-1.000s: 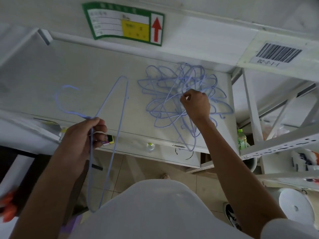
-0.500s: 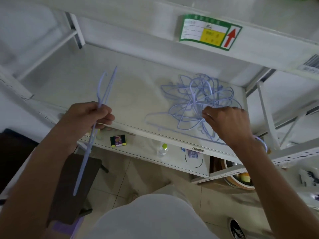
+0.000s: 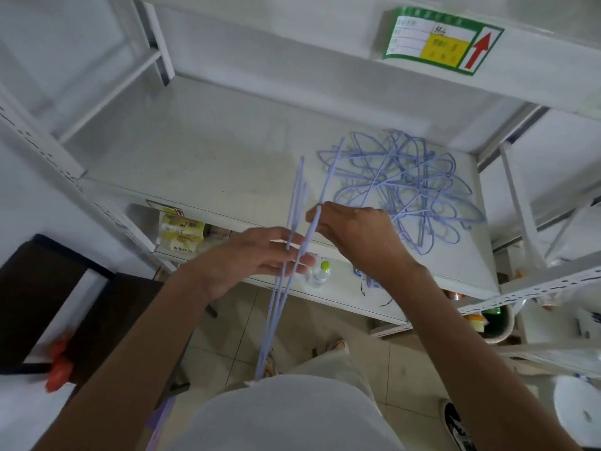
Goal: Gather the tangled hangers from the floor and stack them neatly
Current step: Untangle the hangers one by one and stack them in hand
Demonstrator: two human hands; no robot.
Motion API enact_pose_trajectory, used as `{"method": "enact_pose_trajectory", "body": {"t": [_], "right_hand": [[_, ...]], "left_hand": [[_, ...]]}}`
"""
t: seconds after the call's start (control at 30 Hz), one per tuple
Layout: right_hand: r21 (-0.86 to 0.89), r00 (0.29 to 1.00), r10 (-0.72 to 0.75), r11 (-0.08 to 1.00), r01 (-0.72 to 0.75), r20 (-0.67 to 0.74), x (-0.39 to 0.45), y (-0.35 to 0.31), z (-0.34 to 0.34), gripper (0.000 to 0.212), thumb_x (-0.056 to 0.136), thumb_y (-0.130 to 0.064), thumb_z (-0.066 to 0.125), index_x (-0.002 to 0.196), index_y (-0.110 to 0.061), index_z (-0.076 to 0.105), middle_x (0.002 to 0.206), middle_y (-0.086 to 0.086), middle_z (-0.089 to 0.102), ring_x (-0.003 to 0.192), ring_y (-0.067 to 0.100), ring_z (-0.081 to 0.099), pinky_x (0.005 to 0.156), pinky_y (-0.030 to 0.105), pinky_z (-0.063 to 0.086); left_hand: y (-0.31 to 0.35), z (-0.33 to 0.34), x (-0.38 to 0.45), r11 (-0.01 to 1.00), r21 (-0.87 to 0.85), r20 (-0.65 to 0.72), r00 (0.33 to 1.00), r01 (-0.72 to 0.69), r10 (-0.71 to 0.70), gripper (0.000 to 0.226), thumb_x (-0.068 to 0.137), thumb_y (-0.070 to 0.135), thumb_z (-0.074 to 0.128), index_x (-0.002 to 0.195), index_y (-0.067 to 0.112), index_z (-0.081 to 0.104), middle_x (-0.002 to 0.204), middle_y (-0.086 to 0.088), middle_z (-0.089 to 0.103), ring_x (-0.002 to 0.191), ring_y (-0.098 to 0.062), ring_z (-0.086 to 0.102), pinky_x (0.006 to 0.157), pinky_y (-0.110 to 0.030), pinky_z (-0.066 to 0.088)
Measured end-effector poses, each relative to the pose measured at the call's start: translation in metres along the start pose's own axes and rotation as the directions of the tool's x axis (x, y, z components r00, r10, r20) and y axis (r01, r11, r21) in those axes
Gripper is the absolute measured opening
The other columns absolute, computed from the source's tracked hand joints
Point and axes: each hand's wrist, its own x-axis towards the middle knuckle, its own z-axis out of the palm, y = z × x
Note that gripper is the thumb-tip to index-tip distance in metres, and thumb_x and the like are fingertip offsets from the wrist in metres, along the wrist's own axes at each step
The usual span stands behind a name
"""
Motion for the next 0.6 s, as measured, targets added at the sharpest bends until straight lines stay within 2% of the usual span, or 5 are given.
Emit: {"method": "enact_pose_trajectory", "body": {"t": [0.27, 0.37, 0.47, 0.53, 0.6], "right_hand": [[0.311, 0.888, 0.435, 0.831, -0.46, 0.151, -0.004, -0.041, 0.034, 0.032, 0.1, -0.037, 0.057, 0.132, -0.034, 0.052, 0.104, -0.016, 0.065, 0.076, 0.013, 0.069, 0.067, 0.035, 0.054], [0.621, 0.663, 0.706, 0.41, -0.669, 0.248, -0.027, -0.073, 0.041, 0.011, 0.104, -0.03, 0.056, 0.109, -0.02, 0.052, 0.087, -0.007, 0.067, 0.066, 0.018, 0.068, 0.059, 0.037, 0.053], [0.762, 0.462, 0.705, -0.173, -0.624, 0.538, -0.044, -0.101, 0.039, 0.029, 0.111, -0.029, 0.042, 0.101, -0.006, 0.057, 0.083, 0.015, 0.07, 0.063, 0.024, 0.066, 0.056, 0.035, 0.052], [0.71, 0.44, 0.584, -0.384, -0.591, 0.682, -0.048, -0.113, 0.036, 0.044, 0.112, -0.033, 0.038, 0.108, 0.004, 0.061, 0.09, 0.024, 0.071, 0.069, 0.026, 0.069, 0.064, 0.035, 0.059], [0.671, 0.498, 0.455, -0.418, -0.613, 0.738, -0.046, -0.123, 0.037, 0.042, 0.112, -0.028, 0.04, 0.114, 0.009, 0.061, 0.092, 0.026, 0.073, 0.077, 0.028, 0.072, 0.071, 0.031, 0.063]], "left_hand": [[-0.022, 0.029, 0.01, 0.963, -0.236, -0.333, 0.942, -0.13, 0.045, 0.02, 0.106, 0.016, 0.057, 0.102, 0.008, 0.074, 0.088, -0.009, 0.082, 0.083, -0.023, 0.079, 0.071, -0.028, 0.063], [-0.028, 0.035, 0.013, 0.961, -0.183, -0.401, 0.908, -0.207, 0.119, 0.019, 0.105, 0.021, 0.059, 0.102, 0.011, 0.074, 0.08, -0.007, 0.081, 0.078, -0.019, 0.079, 0.071, -0.026, 0.061], [-0.023, 0.039, 0.019, 0.944, -0.151, -0.397, 0.892, -0.294, 0.214, 0.019, 0.1, 0.023, 0.061, 0.112, 0.011, 0.071, 0.09, -0.007, 0.082, 0.084, -0.019, 0.079, 0.075, -0.023, 0.061], [-0.018, 0.041, 0.024, 0.925, -0.144, -0.367, 0.887, -0.352, 0.28, 0.026, 0.099, 0.022, 0.053, 0.121, 0.016, 0.066, 0.103, -0.006, 0.082, 0.095, -0.022, 0.078, 0.081, -0.025, 0.059], [-0.013, 0.044, 0.029, 0.904, -0.126, -0.342, 0.873, -0.408, 0.347, 0.025, 0.105, 0.019, 0.047, 0.123, 0.024, 0.064, 0.111, -0.002, 0.081, 0.103, -0.024, 0.077, 0.088, -0.027, 0.058]]}}
